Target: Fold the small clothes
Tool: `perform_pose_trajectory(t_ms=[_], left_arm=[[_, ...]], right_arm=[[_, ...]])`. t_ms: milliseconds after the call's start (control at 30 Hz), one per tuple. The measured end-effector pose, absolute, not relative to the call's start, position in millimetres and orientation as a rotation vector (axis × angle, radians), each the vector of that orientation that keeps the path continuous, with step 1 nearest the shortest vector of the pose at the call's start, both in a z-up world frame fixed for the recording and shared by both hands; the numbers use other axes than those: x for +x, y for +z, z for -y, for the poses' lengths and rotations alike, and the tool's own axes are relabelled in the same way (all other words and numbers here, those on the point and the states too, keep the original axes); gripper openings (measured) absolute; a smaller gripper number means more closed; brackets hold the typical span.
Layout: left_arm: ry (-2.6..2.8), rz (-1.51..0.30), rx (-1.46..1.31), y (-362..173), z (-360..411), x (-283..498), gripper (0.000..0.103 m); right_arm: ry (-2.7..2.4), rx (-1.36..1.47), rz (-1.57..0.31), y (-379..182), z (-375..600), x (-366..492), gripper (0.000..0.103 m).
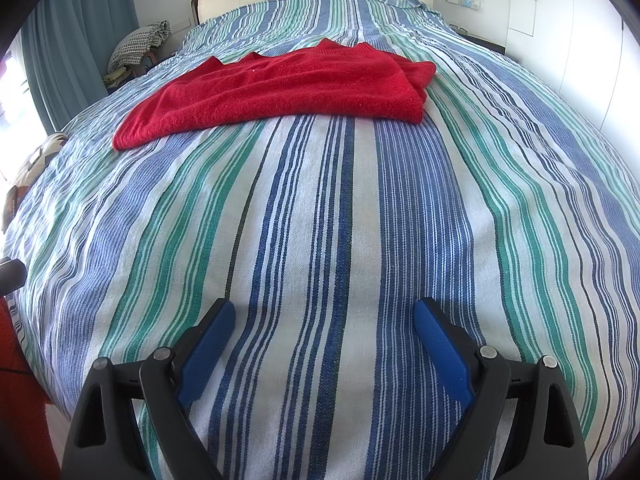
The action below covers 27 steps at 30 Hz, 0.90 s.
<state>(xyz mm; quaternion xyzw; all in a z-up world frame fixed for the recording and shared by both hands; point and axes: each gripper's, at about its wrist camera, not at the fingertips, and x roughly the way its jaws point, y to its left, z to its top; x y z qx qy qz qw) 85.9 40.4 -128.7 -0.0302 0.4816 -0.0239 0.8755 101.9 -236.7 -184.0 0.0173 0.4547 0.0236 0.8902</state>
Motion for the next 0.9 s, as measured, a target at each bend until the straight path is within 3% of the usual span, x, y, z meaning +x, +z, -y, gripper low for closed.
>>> perform_pose_trajectory(t_ms=[567, 900], left_arm=[[-0.043, -0.999, -0.061, -126, -45, 85, 0.102], [0.001, -1.038, -0.127, -140, -65, 96, 0.102]], right_arm=[[0.044, 0.027, -0.953, -180, 235, 102, 0.090], [0.045, 0.264, -0.894, -100, 331, 195, 0.090]])
